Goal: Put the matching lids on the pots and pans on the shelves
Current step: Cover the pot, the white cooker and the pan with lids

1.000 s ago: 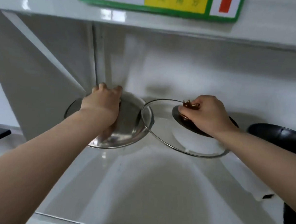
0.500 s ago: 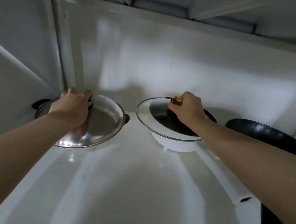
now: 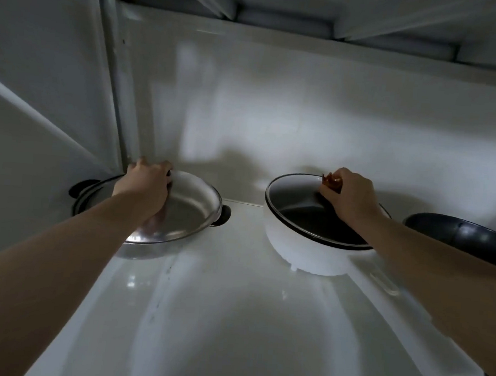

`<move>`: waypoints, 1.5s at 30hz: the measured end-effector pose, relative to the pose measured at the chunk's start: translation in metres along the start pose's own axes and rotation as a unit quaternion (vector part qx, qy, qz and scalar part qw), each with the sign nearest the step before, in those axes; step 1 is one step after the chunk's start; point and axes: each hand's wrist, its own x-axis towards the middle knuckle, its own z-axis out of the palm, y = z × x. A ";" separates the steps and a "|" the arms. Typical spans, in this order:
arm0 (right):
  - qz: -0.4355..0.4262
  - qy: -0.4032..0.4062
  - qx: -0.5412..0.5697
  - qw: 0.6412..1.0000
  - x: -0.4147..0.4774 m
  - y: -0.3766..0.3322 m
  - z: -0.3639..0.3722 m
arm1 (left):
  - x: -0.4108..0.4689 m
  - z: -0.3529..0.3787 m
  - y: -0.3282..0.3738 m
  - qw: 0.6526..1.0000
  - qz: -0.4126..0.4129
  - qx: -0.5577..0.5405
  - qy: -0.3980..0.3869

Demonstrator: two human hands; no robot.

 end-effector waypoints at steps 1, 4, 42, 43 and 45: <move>-0.006 0.003 0.001 1.000 -0.001 0.001 0.001 | 0.001 0.001 0.000 1.000 -0.003 -0.003 0.004; -0.014 0.013 -0.003 1.000 -0.001 0.001 0.004 | 0.003 0.002 -0.006 1.000 -0.011 0.006 0.005; 0.112 -0.046 -0.147 0.982 -0.189 0.177 -0.247 | -0.253 0.018 0.346 0.942 0.295 -0.108 -0.115; 0.143 -0.070 -0.194 0.968 -0.200 0.203 -0.261 | -0.260 0.026 0.353 0.938 0.300 -0.100 -0.142; 0.213 -0.134 -0.265 0.931 -0.226 0.251 -0.282 | -0.271 0.036 0.365 0.933 0.302 -0.054 -0.187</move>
